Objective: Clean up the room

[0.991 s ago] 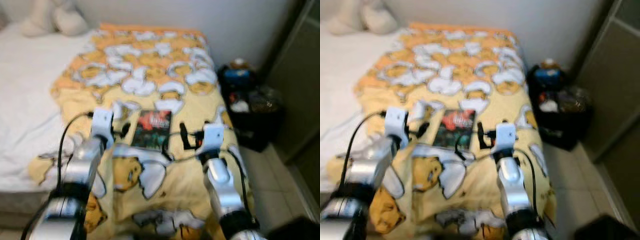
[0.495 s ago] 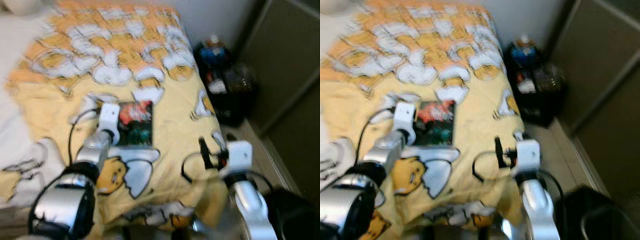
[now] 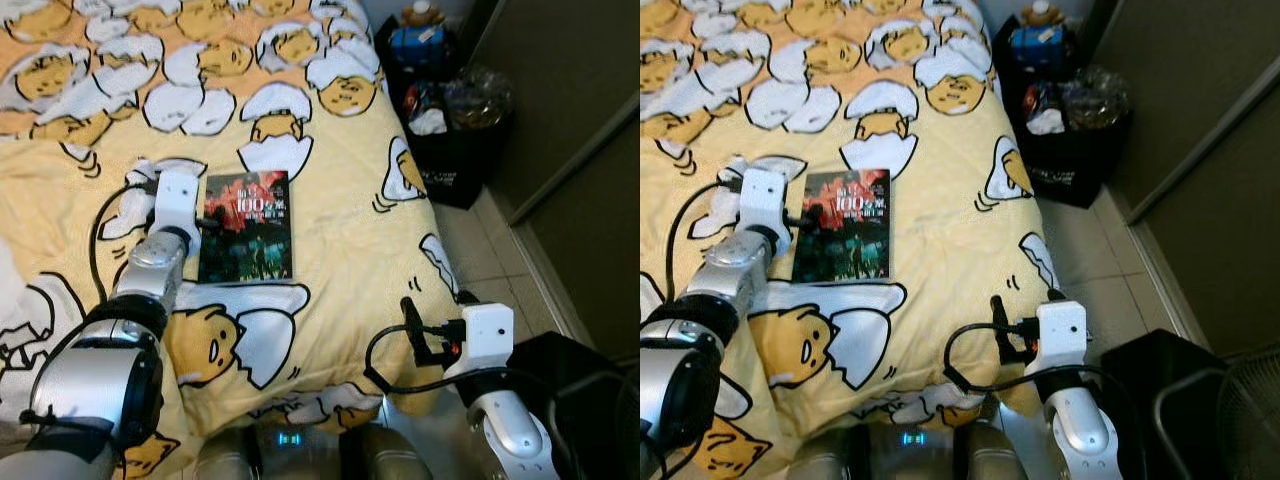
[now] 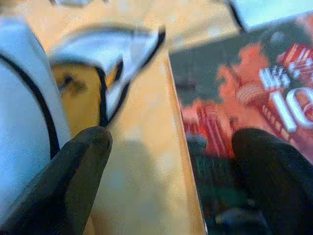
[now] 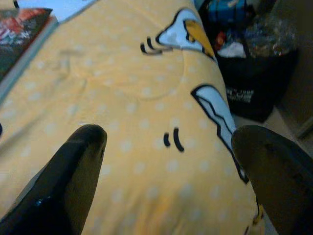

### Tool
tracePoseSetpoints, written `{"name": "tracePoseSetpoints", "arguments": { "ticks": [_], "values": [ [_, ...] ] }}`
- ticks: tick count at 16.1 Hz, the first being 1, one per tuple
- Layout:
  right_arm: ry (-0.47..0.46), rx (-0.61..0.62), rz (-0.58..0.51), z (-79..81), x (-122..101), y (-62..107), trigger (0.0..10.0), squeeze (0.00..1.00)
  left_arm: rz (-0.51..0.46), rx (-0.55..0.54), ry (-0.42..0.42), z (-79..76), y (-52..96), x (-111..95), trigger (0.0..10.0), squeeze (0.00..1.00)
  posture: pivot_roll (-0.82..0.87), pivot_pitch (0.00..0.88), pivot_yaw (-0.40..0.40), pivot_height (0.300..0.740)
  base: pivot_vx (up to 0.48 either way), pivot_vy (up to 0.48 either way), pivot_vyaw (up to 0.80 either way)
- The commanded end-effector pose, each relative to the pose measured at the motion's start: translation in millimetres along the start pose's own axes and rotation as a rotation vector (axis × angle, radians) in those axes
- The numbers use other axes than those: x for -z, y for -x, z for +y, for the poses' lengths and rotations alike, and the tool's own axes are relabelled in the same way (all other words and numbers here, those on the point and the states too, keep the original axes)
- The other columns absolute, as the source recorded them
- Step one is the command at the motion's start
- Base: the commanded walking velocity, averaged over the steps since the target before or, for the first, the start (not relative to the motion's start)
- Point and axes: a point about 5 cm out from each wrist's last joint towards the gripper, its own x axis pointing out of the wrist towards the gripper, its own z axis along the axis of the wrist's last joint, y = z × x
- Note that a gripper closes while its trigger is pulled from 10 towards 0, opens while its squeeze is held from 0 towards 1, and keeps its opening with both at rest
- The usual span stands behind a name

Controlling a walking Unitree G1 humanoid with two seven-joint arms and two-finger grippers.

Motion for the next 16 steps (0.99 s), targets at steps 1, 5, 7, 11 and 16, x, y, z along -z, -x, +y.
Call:
{"name": "tracePoseSetpoints", "arguments": {
  "ticks": [1,5,7,11,16],
  "values": [
    [0.0,0.004,0.015,-3.7,-2,2.7,10.0,0.0,0.078,-0.002,0.121,-0.2,2.0,15,10.0,0.0,-0.25,0.287,-0.066,0.74,0.0,0.0,0.0],
    [0.0,-0.012,0.025,-3.1,-5,0.1,10.0,0.0,0.138,0.02,0.338,-5.5,3.7,27,10.0,0.0,-0.25,0.287,-0.072,0.74,0.0,0.0,0.0],
    [-0.004,-0.016,0.033,-1.9,-4,0.6,10.0,0.0,0.171,0.014,0.431,-7.4,4.9,33,10.0,0.0,-0.25,0.288,-0.07,0.74,0.0,0.0,0.0],
    [-0.005,-0.015,0.046,-3.4,-3,1.0,10.0,0.0,0.138,0.154,0.644,-24.3,2.4,23,10.0,0.0,-0.26,0.282,-0.068,0.74,0.0,0.0,0.0],
    [-0.008,-0.031,0.051,0.0,-3,-3.9,10.0,0.0,0.241,0.209,0.466,-45.1,9.4,49,0.0,0.0,-0.24,0.274,-0.073,0.74,0.0,0.0,0.0]
  ]
}}
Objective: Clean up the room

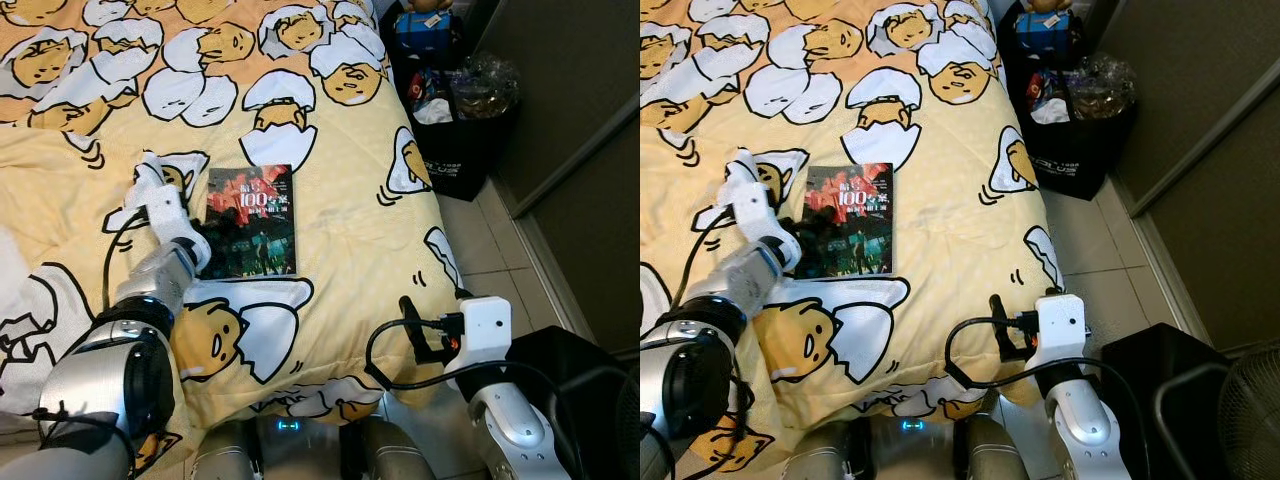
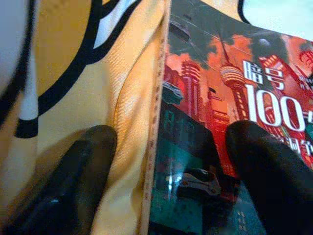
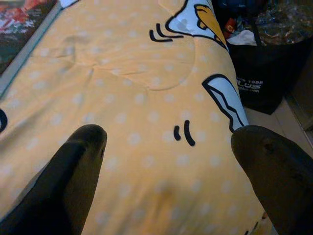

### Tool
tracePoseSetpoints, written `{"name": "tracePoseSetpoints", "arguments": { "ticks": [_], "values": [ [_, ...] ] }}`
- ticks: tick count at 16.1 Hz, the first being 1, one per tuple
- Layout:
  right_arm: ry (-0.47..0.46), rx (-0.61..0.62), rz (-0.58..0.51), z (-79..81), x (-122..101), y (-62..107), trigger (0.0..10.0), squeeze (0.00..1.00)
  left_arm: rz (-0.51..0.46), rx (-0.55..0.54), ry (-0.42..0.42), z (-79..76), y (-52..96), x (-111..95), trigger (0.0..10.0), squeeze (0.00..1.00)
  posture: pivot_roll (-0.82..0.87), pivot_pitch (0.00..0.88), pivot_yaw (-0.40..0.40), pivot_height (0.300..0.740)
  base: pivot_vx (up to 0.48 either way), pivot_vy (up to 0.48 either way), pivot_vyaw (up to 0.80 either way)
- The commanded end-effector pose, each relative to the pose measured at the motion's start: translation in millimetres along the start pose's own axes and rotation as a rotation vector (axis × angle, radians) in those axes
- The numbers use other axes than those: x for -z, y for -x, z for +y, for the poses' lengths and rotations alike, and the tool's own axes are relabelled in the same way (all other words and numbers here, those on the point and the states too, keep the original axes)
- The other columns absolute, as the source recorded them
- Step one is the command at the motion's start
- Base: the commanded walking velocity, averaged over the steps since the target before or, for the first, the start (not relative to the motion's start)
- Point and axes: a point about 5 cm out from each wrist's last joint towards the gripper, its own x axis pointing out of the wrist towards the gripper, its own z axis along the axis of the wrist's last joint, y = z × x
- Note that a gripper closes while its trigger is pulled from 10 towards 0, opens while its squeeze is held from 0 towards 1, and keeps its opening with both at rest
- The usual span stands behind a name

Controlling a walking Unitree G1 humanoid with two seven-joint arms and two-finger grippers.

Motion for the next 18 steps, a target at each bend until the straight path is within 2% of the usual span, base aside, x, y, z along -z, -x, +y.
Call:
{"name": "tracePoseSetpoints", "arguments": {
  "ticks": [1,4,6,9,11,12,15,17,18],
  "values": [
    [-0.011,-0.01,0.019,1.2,2,0.2,10.0,0.0,0.177,0.027,0.035,-8.9,2.8,47,0.0,0.0,-0.24,0.273,-0.072,0.74,0.0,0.0,0.0],
    [-0.011,-0.009,0.021,0.7,3,-0.7,10.0,0.0,0.19,0.09,0.157,-17.7,2.3,51,0.0,0.0,-0.24,0.272,-0.07,0.74,0.0,0.0,0.0],
    [-0.011,-0.008,0.02,0.9,3,-0.2,10.0,0.0,0.184,0.133,0.205,-23.5,1.9,53,0.0,0.0,-0.25,0.27,-0.072,0.74,0.0,0.0,0.0],
    [-0.009,-0.008,0.021,-0.4,3,-1.7,10.0,0.0,0.112,0.192,0.307,-30.2,0.0,45,0.0,0.0,-0.24,0.261,-0.082,0.74,0.0,0.0,0.0],
    [-0.008,-0.01,0.019,-0.8,2,-2.9,10.0,0.0,0.073,0.221,0.338,-31.7,-0.6,39,0.0,0.0,-0.24,0.258,-0.085,0.74,0.0,0.0,0.0],
    [-0.006,-0.016,0.017,-0.5,2,-4.5,10.0,0.0,0.024,0.254,0.373,-33.0,-1.3,30,0.0,0.0,-0.23,0.252,-0.09,0.74,0.0,0.0,0.0],
    [-0.004,-0.026,0.015,0.4,1,-8.1,10.0,0.0,-0.038,0.33,0.371,-37.7,-2.1,16,0.0,0.0,-0.22,0.244,-0.094,0.74,0.0,0.0,0.0],
    [-0.004,-0.035,0.007,1.3,0,-12.9,10.0,0.0,-0.11,0.408,0.384,-40.7,-1.5,-2,0.0,0.0,-0.2,0.23,-0.095,0.74,0.0,0.0,0.0],
    [-0.005,-0.043,0.003,2.5,0,-17.1,10.0,0.0,-0.178,0.467,0.393,-40.8,0.8,-21,0.0,0.0,-0.18,0.22,-0.095,0.74,0.0,0.0,0.0]
  ]
}}
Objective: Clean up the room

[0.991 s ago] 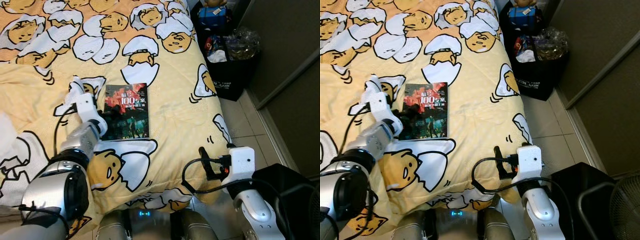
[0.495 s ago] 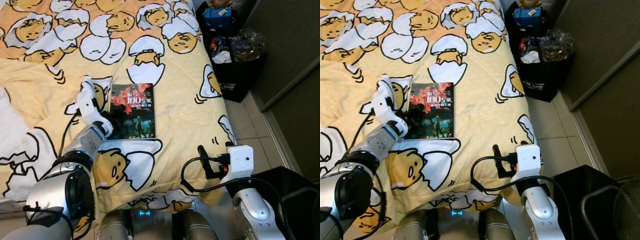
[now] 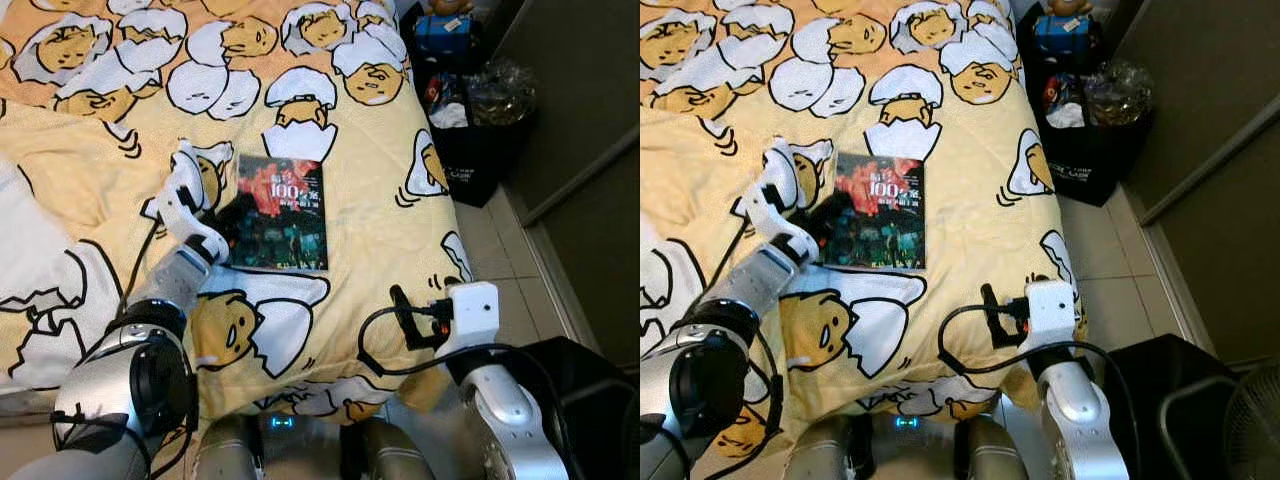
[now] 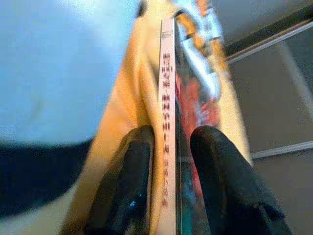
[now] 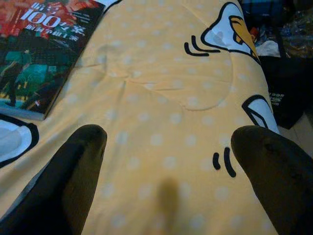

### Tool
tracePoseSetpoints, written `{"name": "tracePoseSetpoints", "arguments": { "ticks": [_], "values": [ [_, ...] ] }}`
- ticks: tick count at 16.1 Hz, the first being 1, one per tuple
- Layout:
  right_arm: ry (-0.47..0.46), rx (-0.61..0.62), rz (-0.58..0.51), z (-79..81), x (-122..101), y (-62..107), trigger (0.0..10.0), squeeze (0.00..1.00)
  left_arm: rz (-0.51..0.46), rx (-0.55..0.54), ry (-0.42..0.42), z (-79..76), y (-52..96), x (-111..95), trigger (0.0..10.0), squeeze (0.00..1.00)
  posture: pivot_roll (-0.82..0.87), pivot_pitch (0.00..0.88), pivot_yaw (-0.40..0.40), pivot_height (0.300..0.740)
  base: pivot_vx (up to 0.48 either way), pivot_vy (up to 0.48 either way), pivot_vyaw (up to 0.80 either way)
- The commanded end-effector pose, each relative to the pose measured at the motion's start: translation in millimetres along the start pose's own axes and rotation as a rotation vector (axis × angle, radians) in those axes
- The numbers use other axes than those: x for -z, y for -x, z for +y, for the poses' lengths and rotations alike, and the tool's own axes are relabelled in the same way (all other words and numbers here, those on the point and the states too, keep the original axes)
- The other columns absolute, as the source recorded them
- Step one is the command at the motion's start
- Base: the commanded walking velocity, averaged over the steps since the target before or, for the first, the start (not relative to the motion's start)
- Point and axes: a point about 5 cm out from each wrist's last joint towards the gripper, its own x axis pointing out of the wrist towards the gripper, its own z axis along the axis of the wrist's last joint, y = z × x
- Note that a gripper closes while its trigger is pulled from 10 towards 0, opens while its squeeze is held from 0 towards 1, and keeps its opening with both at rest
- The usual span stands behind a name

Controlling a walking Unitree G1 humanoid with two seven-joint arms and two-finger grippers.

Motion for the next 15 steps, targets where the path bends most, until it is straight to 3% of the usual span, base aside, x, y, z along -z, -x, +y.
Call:
{"name": "tracePoseSetpoints", "arguments": {
  "ticks": [1,4,6,8,10,11,12,13,15],
  "values": [
    [-0.012,-0.005,0.02,-1.1,6,1.4,10.0,0.0,-0.024,0.114,0.01,-17.9,-8.3,-7,0.0,0.0,-0.18,0.218,-0.096,0.74,0.0,0.0,0.0],
    [-0.016,-0.03,0.006,3.0,5,-10.8,10.0,0.0,-0.112,0.258,-0.041,-42.0,-5.9,-41,0.0,0.0,-0.13,0.185,-0.096,0.74,0.0,0.0,0.0],
    [-0.017,-0.036,0.001,4.1,5,-14.4,10.0,0.0,-0.126,0.274,-0.06,-46.4,-3.4,-46,0.0,0.0,-0.12,0.175,-0.094,0.74,0.0,0.0,0.0],
    [-0.022,-0.051,-0.021,7.5,2,-27.4,10.0,0.0,-0.14,0.294,-0.142,-56.0,5.8,-57,0.0,0.0,-0.09,0.141,-0.091,0.74,0.0,0.0,0.0],
    [-0.025,-0.061,-0.033,9.2,1,-35.0,10.0,0.0,-0.069,0.233,-0.275,-53.0,10.9,-49,0.0,0.0,-0.07,0.13,-0.094,0.74,0.0,0.0,0.0],
    [-0.027,-0.066,-0.038,10.3,0,-37.9,10.0,0.0,-0.005,0.123,-0.379,-40.2,10.8,-36,3.3,0.0,-0.06,0.127,-0.1,0.74,0.0,0.0,0.0],
    [-0.027,-0.068,-0.039,10.7,0,-38.3,10.0,0.0,0.003,0.089,-0.416,-36.1,10.9,-32,8.4,0.0,-0.06,0.127,-0.102,0.74,0.0,0.0,0.0],
    [-0.028,-0.071,-0.04,11.4,0,-38.7,10.0,0.0,0.019,0.056,-0.433,-31.6,11.0,-23,10.0,1.0,-0.06,0.127,-0.104,0.74,0.0,0.0,0.0],
    [-0.086,-0.072,-0.033,11.0,4,-37.3,10.0,0.0,0.113,-0.039,-0.514,-18.0,10.6,11,10.0,1.0,-0.06,0.127,-0.103,0.74,0.0,0.0,0.0]
  ]
}}
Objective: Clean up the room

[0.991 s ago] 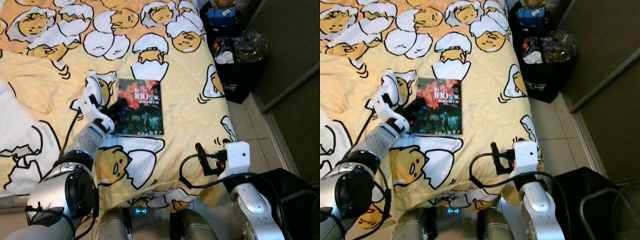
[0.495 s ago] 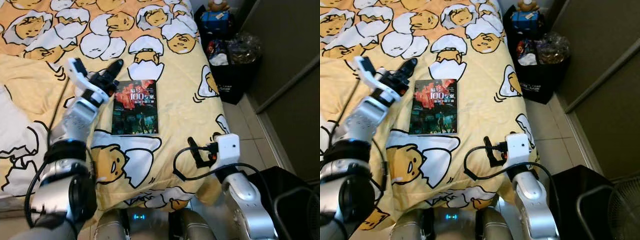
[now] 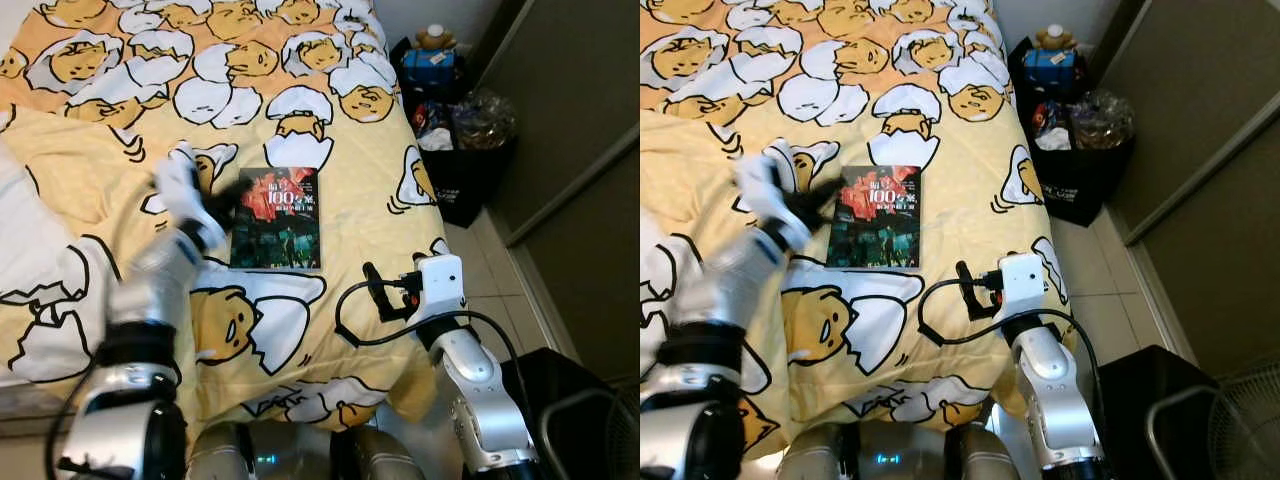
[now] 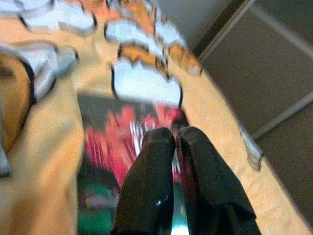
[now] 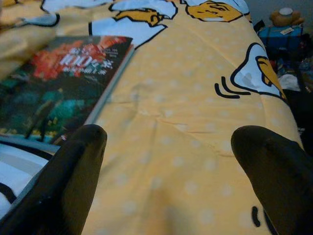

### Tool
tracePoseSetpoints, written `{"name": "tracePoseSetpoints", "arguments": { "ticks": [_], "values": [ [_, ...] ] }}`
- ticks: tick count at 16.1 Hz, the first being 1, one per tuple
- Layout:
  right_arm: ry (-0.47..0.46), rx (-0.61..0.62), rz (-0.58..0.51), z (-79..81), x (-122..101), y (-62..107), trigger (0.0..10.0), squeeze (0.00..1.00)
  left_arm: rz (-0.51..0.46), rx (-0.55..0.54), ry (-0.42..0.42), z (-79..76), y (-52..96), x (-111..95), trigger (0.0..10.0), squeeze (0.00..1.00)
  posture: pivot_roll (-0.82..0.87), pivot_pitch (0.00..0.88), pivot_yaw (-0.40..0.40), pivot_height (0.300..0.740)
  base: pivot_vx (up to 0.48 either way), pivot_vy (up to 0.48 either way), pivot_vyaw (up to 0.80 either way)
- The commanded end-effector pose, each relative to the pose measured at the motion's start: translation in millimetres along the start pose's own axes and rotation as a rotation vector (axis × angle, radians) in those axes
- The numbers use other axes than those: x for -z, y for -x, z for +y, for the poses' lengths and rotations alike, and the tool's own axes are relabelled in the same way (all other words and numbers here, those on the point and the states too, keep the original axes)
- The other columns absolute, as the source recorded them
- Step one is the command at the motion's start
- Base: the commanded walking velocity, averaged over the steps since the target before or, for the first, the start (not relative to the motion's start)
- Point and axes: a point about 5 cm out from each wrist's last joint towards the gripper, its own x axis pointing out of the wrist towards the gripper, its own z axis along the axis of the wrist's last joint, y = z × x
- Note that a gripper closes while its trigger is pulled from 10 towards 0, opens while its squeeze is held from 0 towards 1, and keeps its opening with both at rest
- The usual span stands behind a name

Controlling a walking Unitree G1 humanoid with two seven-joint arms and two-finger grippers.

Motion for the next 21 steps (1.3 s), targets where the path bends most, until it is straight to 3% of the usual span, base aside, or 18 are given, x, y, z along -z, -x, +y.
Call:
{"name": "tracePoseSetpoints", "arguments": {
  "ticks": [1,4,8,9,10,12,13,15,17,18,20,21],
  "values": [
    [-0.093,0.015,0.02,-6.9,7,6.1,10.0,0.0,0.077,-0.058,-0.07,-0.9,0.6,25,10.0,1.0,-0.07,0.127,-0.101,0.74,0.0,0.0,0.0],
    [-0.083,0.023,0.025,-15.2,9,11.2,10.0,0.0,0.032,-0.041,-0.187,-6.6,-0.3,15,10.0,1.0,-0.09,0.118,-0.087,0.74,0.0,0.0,0.0],
    [-0.083,0.036,0.025,-15.8,10,8.7,10.0,0.0,0.038,-0.079,-0.233,-1.3,-1.0,14,10.0,1.0,-0.09,0.098,-0.078,0.74,0.0,0.0,0.0],
    [-0.087,0.031,0.018,-14.7,9,8.2,10.0,0.0,0.024,-0.085,-0.278,-1.5,-3.1,11,10.0,1.0,-0.09,0.095,-0.077,0.74,0.0,0.0,0.0],
    [-0.079,0.021,0.016,-13.7,9,8.7,10.0,0.0,-0.006,-0.076,-0.437,-6.2,-5.2,4,10.0,1.0,-0.09,0.09,-0.076,0.74,0.0,0.0,0.0],
    [-0.073,0.018,0.019,-13.5,11,9.5,10.0,0.0,-0.028,-0.063,-0.561,-9.6,-1.1,4,10.0,1.0,-0.09,0.081,-0.074,0.74,0.0,0.0,0.0],
    [-0.071,0.017,0.02,-13.6,11,9.6,10.0,0.0,-0.042,-0.069,-0.578,-9.3,3.2,4,10.0,1.0,-0.09,0.081,-0.074,0.74,0.0,0.0,0.0],
    [-0.061,0.013,0.018,-12.5,12,9.0,10.0,0.0,-0.094,-0.131,-0.574,-5.6,24.3,6,10.0,1.0,-0.08,0.059,-0.067,0.74,0.0,0.0,0.0],
    [-0.047,0.053,-0.021,-19.2,6,8.2,10.0,0.0,-0.173,-0.188,-0.489,-17.1,69.8,5,10.0,1.0,-0.04,0.034,-0.058,0.74,0.0,0.0,0.0],
    [-0.049,0.088,-0.044,-23.2,2,9.3,10.0,0.0,-0.182,-0.196,-0.471,-20.4,82.6,4,10.0,1.0,-0.01,0.015,-0.053,0.74,0.0,0.0,0.0],
    [-0.034,0.101,-0.063,-24.1,-1,15.1,10.0,0.0,-0.161,-0.15,-0.432,-29.0,98.8,13,10.0,1.0,0.02,0.0,-0.053,0.74,0.0,0.0,0.0],
    [-0.016,0.096,-0.07,-22.8,-1,20.0,10.0,0.0,-0.134,-0.076,-0.429,-41.1,111.1,23,10.0,1.0,0.03,0.0,-0.053,0.74,0.0,0.0,0.0]
  ]
}}
